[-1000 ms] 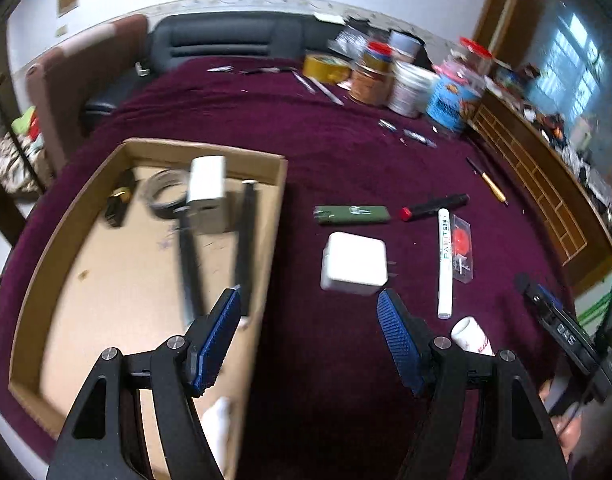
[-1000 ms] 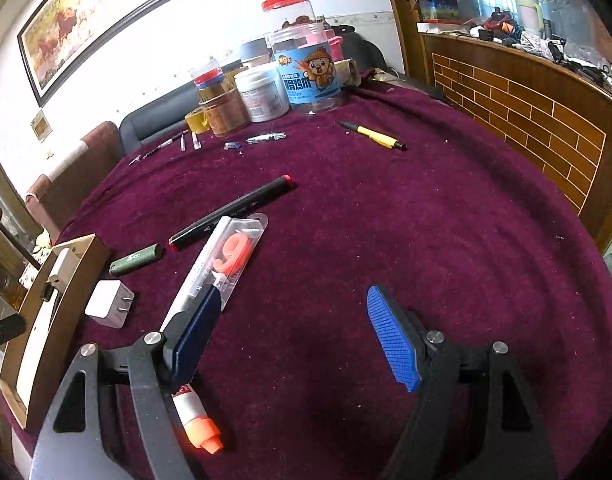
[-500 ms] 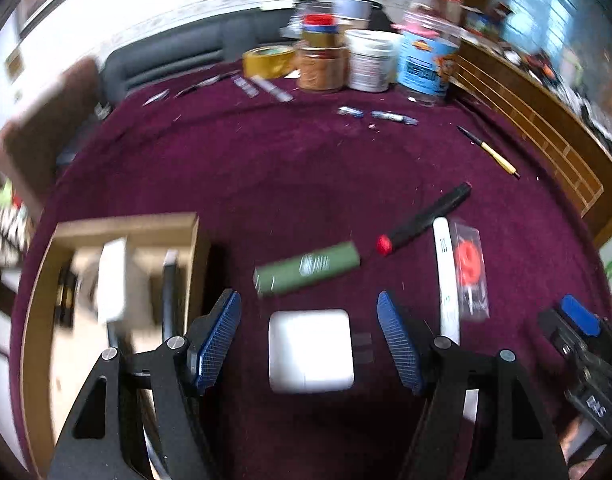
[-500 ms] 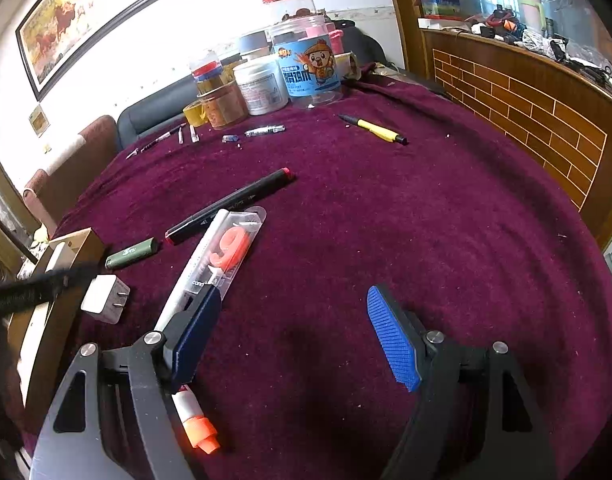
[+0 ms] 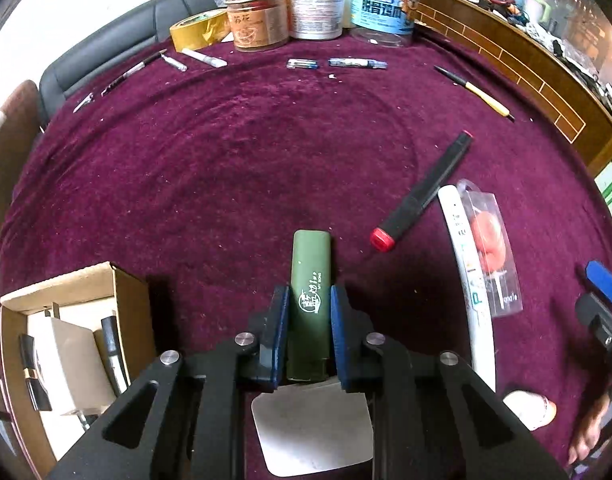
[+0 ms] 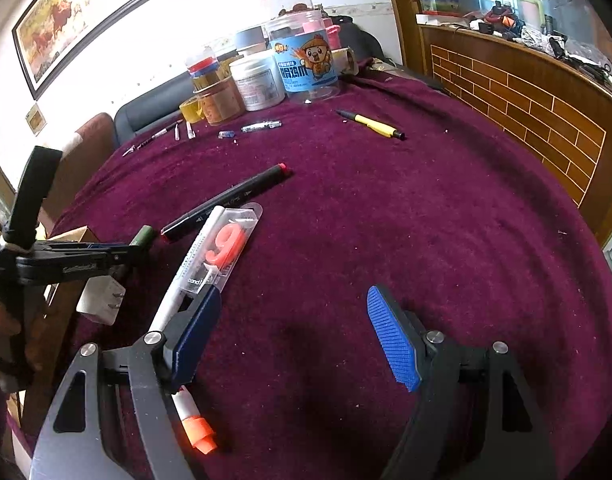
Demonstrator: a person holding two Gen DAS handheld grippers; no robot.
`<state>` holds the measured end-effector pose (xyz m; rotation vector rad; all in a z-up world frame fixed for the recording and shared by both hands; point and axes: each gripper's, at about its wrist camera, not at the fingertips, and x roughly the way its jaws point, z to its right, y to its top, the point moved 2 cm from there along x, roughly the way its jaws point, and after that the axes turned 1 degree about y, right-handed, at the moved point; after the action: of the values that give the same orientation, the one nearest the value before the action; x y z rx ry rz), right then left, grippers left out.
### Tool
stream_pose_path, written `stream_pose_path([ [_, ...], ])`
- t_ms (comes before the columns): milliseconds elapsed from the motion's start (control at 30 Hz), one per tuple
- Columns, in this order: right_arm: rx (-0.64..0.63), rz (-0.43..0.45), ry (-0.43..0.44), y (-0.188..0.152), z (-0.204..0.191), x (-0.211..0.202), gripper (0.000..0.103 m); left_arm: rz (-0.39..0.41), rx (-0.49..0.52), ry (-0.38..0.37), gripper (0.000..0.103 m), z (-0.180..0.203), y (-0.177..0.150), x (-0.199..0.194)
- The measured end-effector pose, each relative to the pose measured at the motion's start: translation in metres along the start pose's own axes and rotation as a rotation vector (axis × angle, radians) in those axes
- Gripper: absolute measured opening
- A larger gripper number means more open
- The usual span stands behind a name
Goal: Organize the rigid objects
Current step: 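Grasp the green lighter with the left gripper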
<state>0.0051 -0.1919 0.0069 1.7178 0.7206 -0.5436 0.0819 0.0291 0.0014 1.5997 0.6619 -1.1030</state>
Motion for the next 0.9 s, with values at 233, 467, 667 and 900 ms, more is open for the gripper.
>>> stream_pose_path([
  [233, 0.006, -0.008, -0.009, 0.001, 0.001, 0.002, 0.076, 0.03, -0.027, 0.029, 0.017, 0.003, 0.002, 0.001],
  [467, 0.017, -0.026, -0.027, 0.0, 0.003, 0.005, 0.076, 0.189, -0.104, -0.057, 0.016, -0.005, -0.012, -0.061],
  [667, 0.018, -0.057, -0.048, -0.001, 0.004, 0.011, 0.076, 0.352, -0.172, -0.159, 0.009, -0.021, -0.055, -0.134],
  [900, 0.008, -0.114, -0.048, -0.001, 0.002, 0.019, 0.078, 0.49, -0.233, -0.253, 0.009, -0.042, -0.101, -0.19],
])
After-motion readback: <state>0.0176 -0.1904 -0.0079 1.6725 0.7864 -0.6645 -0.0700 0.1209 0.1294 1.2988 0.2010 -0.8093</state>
